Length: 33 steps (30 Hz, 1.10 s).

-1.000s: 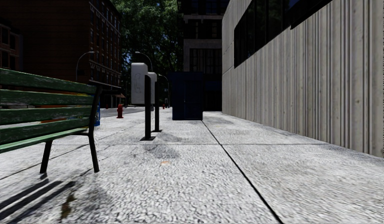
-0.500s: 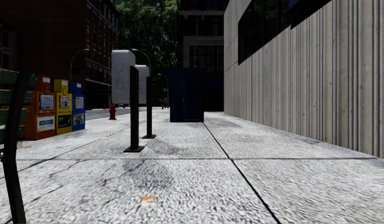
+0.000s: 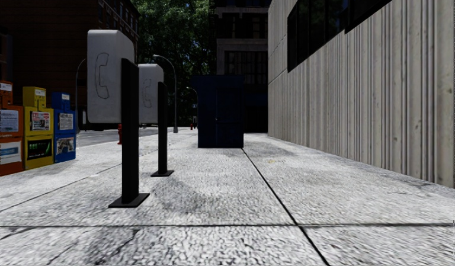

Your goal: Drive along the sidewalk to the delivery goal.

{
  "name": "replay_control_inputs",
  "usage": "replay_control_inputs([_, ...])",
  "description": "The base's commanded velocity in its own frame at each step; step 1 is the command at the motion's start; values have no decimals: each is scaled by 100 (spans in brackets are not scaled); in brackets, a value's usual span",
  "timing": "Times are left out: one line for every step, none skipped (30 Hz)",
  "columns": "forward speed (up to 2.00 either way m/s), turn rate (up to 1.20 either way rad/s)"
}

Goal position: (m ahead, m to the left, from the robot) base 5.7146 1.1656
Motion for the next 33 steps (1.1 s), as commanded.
replay_control_inputs([200,0])
replay_control_inputs([200,0])
replay_control_inputs([200,0])
replay_control_inputs([200,0])
replay_control_inputs([200,0])
replay_control_inputs([200,0])
replay_control_inputs([200,0])
replay_control_inputs([200,0])
replay_control_inputs([200,0])
replay_control_inputs([200,0])
replay_control_inputs([200,0])
replay_control_inputs([200,0])
replay_control_inputs([200,0])
replay_control_inputs([200,0])
replay_control_inputs([200,0])
replay_control_inputs([200,0])
replay_control_inputs([200,0])
replay_control_inputs([200,0])
replay_control_inputs([200,0])
replay_control_inputs([200,0])
replay_control_inputs([200,0])
replay_control_inputs([200,0])
replay_control_inputs([200,0])
replay_control_inputs([200,0])
replay_control_inputs([200,0])
replay_control_inputs([200,0])
replay_control_inputs([200,0])
replay_control_inputs([200,0])
replay_control_inputs([200,0])
replay_control_inputs([200,0])
replay_control_inputs([200,0])
replay_control_inputs([200,0])
replay_control_inputs([200,0])
